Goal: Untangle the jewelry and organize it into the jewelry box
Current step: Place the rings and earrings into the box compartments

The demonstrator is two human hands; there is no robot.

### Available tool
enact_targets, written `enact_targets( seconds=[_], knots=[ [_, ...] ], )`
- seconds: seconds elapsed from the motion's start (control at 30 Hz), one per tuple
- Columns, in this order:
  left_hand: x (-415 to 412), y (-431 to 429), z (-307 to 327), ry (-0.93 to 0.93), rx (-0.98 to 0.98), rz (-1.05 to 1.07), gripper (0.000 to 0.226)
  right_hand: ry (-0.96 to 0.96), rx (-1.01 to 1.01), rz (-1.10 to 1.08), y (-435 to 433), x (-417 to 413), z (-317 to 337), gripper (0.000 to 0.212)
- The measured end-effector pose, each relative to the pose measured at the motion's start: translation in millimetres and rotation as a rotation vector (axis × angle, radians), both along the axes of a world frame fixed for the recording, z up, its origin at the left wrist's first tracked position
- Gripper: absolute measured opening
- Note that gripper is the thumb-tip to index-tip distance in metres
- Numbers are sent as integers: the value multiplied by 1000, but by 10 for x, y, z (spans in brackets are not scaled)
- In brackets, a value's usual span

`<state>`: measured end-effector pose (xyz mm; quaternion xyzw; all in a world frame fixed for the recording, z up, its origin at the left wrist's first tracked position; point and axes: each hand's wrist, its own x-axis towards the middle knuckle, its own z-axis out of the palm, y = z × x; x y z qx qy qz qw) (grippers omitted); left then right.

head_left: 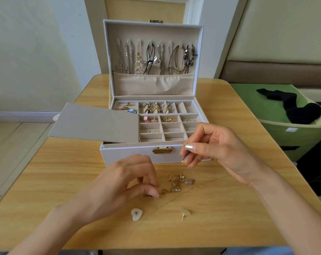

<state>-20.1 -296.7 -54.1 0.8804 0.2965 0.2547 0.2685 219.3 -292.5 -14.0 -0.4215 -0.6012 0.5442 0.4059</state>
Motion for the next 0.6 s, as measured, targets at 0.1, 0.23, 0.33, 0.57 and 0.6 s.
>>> enact_targets(
  seconds=[0.1, 0.23, 0.33, 0.57, 0.6],
  knots=[
    [7, -11, 29, -104, -100, 46, 20, 4, -15, 24, 5, 13, -8, 16],
    [17, -25, 38, -294, -358, 132, 24, 4, -23, 32, 10, 24, -26, 22],
    [41, -15, 56, -388, -457, 175, 22, 43, -17, 6, 8, 22, -31, 19],
    [92, 2, 106, -513, -581, 219, 21, 50, -13, -5, 0, 29, 8, 25],
    [124, 10, 142, -504, -564, 218, 19, 52, 0, -26, 0, 34, 22, 26]
  ],
)
